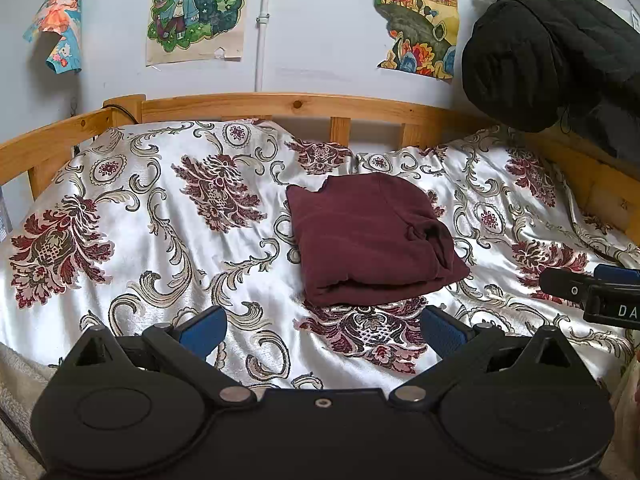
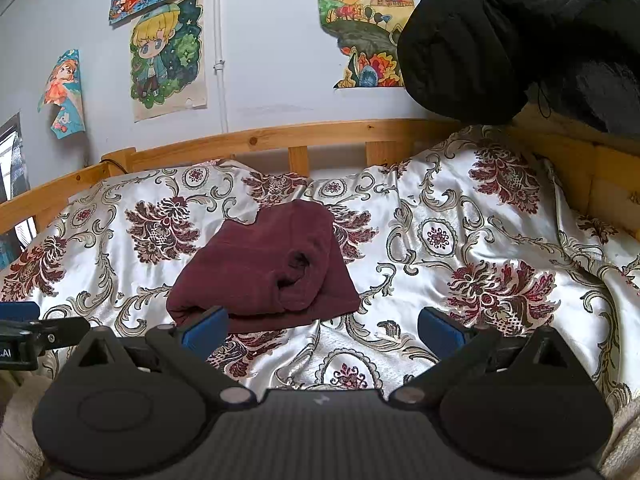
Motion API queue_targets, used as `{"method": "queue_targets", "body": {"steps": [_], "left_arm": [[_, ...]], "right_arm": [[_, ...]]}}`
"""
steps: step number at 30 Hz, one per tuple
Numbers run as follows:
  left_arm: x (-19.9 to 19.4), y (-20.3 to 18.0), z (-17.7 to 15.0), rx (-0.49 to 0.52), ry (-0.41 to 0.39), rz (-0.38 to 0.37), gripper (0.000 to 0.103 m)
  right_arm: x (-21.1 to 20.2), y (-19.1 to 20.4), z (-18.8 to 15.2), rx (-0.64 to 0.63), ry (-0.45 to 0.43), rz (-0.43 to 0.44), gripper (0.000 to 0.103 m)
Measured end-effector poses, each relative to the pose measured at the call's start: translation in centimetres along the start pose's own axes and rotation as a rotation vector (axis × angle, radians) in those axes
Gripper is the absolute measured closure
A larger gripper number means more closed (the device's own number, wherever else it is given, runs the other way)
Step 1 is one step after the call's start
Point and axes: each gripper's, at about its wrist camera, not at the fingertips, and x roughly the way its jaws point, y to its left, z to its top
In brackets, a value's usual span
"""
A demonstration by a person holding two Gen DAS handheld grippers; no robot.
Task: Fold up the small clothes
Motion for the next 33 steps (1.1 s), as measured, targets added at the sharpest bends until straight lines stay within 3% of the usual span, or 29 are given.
{"method": "queue_targets", "body": {"steps": [33], "left_arm": [[-0.01,0.26,-0.33,0.003,0.006,0.001,0.001]], "right_arm": [[0.14,0.12,-0.15,0.015,0.007,-0.003,0.000]]}}
